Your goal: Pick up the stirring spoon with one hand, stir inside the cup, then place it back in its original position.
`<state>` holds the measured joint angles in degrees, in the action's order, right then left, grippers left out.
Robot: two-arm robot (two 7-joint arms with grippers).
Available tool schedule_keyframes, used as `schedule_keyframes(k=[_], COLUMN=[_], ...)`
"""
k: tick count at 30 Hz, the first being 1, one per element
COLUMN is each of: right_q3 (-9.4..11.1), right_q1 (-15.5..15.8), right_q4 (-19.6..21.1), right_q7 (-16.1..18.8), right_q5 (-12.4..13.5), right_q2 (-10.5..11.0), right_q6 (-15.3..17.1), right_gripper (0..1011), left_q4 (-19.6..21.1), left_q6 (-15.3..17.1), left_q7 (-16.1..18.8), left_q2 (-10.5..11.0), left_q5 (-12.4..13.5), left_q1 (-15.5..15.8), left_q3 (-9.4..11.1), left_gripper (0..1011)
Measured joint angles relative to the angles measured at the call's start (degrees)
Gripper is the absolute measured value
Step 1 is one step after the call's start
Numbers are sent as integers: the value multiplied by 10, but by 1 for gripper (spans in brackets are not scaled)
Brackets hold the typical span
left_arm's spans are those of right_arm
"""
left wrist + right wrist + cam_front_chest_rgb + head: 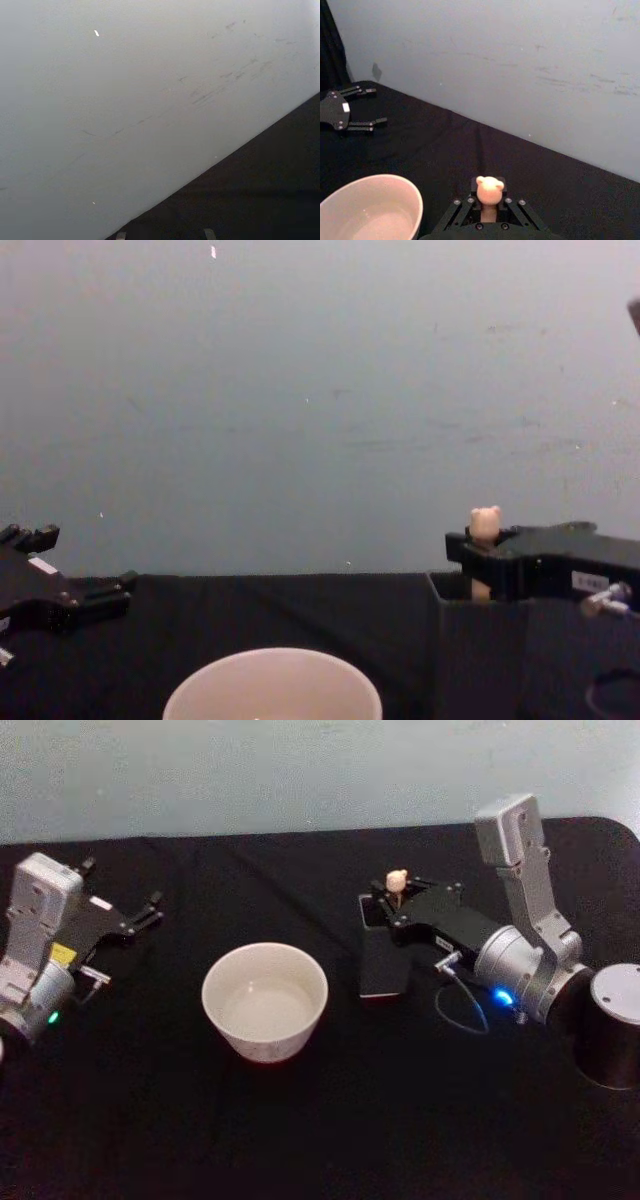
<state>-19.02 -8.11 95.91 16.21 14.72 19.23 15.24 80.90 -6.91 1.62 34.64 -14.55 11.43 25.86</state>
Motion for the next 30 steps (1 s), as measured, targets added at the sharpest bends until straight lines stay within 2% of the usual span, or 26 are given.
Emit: schedule_keyframes(k=[10, 21, 30], right_q3=[-7, -7, -7], right_q1=[-6, -5, -5], right_q4=[-12, -11, -11], right_q7=[-1, -1, -1], right_q5=[-13, -13, -12], right_q2=[-3, -3, -2], right_q6=[10, 9, 8], right_gripper=[159, 165, 440], left_q4=[0, 0, 0], left_q6=[0, 0, 0], left_q7=[0, 0, 0], left_q2=[0, 0, 0], left_q5=[0, 0, 0], left_q1=[0, 0, 0], left_q3=[0, 0, 0], left_gripper=[1001, 1001, 1001])
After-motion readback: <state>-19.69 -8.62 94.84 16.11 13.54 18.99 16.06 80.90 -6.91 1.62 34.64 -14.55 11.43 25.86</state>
